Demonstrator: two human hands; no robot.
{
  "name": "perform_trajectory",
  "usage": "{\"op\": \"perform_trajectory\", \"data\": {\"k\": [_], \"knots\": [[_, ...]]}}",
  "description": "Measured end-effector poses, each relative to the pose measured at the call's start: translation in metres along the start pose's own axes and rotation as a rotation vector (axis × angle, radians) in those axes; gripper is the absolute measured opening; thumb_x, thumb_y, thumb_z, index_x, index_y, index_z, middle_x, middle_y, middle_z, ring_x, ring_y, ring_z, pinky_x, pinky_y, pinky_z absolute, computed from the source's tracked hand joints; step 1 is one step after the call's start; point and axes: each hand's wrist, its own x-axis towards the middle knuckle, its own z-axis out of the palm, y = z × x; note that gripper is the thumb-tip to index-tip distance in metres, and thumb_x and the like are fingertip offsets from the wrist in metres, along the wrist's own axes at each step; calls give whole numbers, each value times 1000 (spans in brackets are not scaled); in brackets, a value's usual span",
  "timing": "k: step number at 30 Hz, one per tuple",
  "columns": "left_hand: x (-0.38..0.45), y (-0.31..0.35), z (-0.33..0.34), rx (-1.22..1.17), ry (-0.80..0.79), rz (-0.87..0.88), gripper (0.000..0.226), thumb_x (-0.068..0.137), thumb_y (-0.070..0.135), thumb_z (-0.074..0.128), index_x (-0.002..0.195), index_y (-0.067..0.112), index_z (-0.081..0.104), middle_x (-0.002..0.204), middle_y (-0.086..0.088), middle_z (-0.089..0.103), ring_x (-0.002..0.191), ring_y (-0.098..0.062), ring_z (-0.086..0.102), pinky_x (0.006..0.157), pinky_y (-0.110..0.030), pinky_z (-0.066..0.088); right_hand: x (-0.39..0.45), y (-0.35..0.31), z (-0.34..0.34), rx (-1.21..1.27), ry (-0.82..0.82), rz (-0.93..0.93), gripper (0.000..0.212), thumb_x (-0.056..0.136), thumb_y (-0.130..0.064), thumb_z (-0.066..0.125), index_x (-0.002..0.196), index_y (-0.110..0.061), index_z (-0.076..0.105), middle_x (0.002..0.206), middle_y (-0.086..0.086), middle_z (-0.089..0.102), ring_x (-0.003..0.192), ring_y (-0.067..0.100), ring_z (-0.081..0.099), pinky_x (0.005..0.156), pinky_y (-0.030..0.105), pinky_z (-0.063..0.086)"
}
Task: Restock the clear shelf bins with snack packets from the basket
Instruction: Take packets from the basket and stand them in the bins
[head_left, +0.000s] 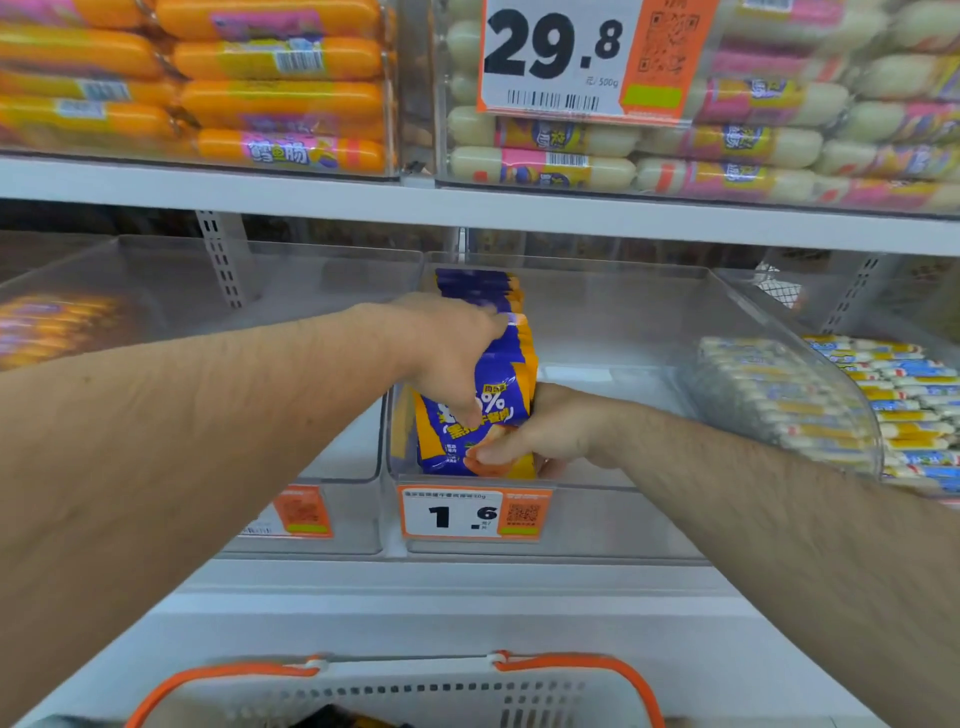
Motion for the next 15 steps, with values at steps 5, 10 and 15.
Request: {"op": "perform_trajectory", "data": {"k": [5,10,15], "knots": [[1,6,2,101,-88,-33,103,68,67,72,150,27,25,145,2,47,119,-26,55,87,-36,51,-6,-1,1,-98,-42,-10,32,76,-21,83,103,-22,66,102,3,73,92,24,71,81,37,60],[-3,5,3,106,-2,-8,103,68,61,75,151,30,23,138,0,53,116,-26,56,89,-39,52,-5,-2,-1,-46,-40,-9,44,71,-11,86,111,-14,68,105,7,74,96,27,72,87,45,58],[3,5,5,130,-108,-26,115,55,65,79,149,30,22,136,4,54,113,-25,57,89,-38,52,-7,-2,-1,-152,-75,20,42,75,-18,84,114,-15,68,107,9,74,99,28,71,87,41,58]]}}
